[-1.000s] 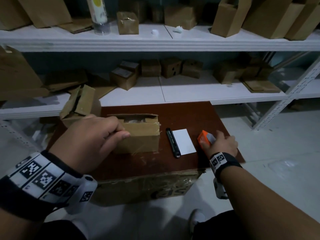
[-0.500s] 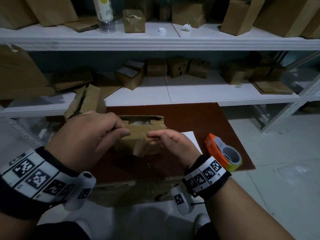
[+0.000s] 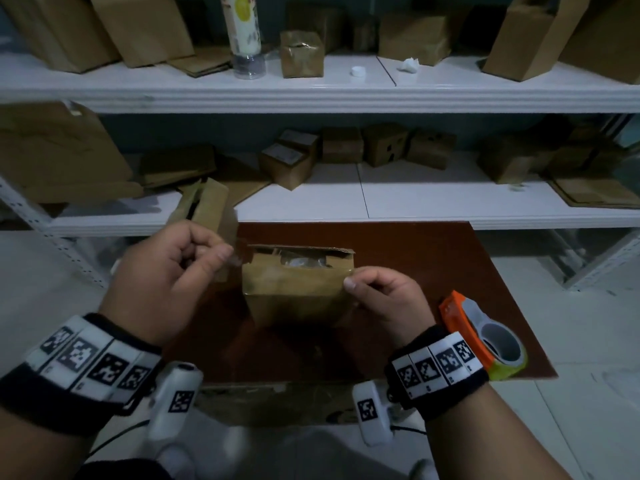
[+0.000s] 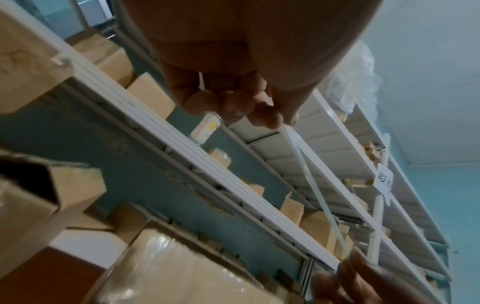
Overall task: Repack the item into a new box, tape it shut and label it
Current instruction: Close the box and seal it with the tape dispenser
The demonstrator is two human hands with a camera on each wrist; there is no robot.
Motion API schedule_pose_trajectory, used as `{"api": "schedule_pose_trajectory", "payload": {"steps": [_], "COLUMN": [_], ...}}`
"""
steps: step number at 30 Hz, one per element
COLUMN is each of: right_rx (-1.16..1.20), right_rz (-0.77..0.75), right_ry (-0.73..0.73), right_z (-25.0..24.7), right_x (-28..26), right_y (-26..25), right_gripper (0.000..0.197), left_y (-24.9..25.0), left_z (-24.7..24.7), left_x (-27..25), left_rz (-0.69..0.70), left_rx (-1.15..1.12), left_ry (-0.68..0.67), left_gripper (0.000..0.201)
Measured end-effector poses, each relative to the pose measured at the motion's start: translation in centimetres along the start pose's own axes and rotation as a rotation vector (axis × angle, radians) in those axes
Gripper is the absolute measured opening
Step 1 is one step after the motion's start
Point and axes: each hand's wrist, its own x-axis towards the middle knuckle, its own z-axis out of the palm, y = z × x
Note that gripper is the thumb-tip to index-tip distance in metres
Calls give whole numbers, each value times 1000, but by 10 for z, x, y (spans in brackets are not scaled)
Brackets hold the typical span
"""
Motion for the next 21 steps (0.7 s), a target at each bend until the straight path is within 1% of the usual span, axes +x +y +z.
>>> {"api": "schedule_pose_trajectory", "payload": {"steps": [2,3,4,5,7,8,9,10,12,16,18,21], "right_rx": [13,-6,-26,-38,-51,-68,-83,-100,-143,-222,-170,-173], "right_rz": [-46,-62,-65,-64,-62,-65,-71,-69,-62,-105,-91,-53], "right_ry": [113,151,178,198,231,237,234,230,220,219,231,254], "right_z": [0,0,0,-1,-2,-2,-2,-2,-3,-1,2,4], "right_x": [5,8,11,14,20,22,25,28,33,42,46,50], "right_y": [1,2,2,4,5,5,6,7,10,17,21,27], "right_gripper": [22,21,19,16,9,8,9,9,10,19,19,20], "left_y": [-8,-11,-12,-14,-18,-20,-23,-26,-30,-43,-53,-64], "left_z": [12,18,23,28,37,40,42,45,48,49,50,60], "left_x": [-2,-3,-3,-3,0,2,5,7,12,20,26,31], "left_rz": [-87,-119,-147,-187,-309,-361,-392,-396,-354,-226,-179,-172], "left_rx": [-60,-84,-98,-113,-191,-223,-215,-185,-82,-5,27,-68], "left_ry": [-2,2,4,0,-15,-28,-53,-76,-89,-57,-83,-162], "left_gripper": [10,10,13,22,47,52,46,34,5,19,22,26]}}
